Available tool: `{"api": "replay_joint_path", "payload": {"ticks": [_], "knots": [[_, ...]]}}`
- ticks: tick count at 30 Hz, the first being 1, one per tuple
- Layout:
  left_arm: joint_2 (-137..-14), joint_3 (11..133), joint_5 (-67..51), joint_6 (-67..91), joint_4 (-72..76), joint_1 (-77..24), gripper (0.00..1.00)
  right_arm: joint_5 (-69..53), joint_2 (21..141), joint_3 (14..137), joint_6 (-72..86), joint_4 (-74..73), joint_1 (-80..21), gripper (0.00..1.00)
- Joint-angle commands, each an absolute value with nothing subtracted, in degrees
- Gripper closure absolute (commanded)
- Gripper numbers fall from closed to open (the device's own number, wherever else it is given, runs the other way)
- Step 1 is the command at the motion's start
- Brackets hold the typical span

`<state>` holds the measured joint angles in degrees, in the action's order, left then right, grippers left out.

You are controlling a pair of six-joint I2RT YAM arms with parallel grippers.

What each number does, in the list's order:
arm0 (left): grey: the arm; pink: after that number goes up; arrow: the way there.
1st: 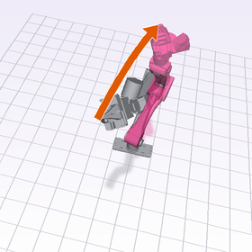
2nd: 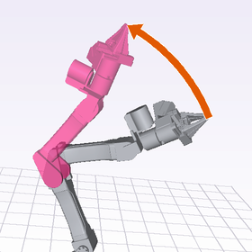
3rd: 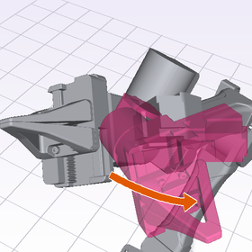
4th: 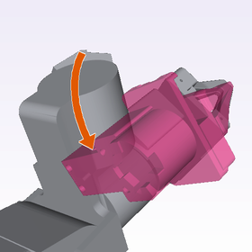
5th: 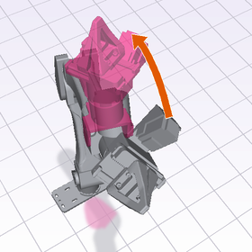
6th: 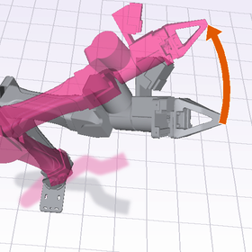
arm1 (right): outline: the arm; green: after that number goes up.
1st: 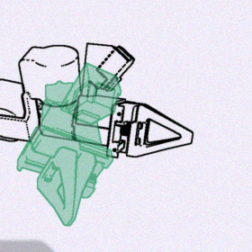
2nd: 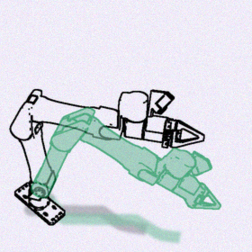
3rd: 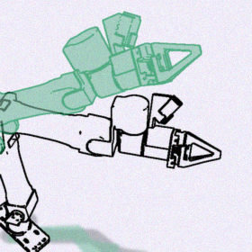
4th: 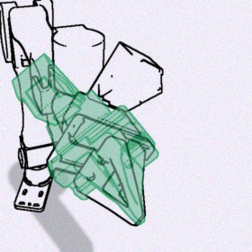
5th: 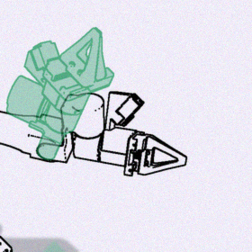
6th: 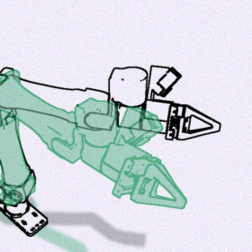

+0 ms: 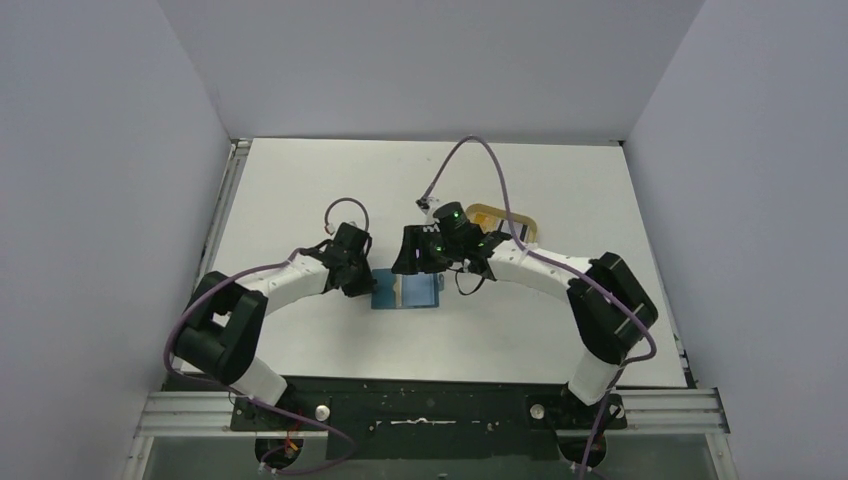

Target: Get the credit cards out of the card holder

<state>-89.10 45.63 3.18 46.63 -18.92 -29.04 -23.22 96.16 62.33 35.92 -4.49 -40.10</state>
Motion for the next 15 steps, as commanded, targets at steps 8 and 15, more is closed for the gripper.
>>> {"api": "replay_joint_path", "payload": {"ticks": [8, 15], "knots": [[-92.2, 41.3, 1.6, 47.9, -9.8, -28.4, 1.0, -21.2, 104.4, 64.3, 40.0, -0.4, -43.5, 0.46], [-93.0, 40.4, 1.1, 47.4, -8.6, -28.3, 1.0, -20.1, 107.1, 64.5, 40.2, 1.7, -43.5, 0.46]]}}
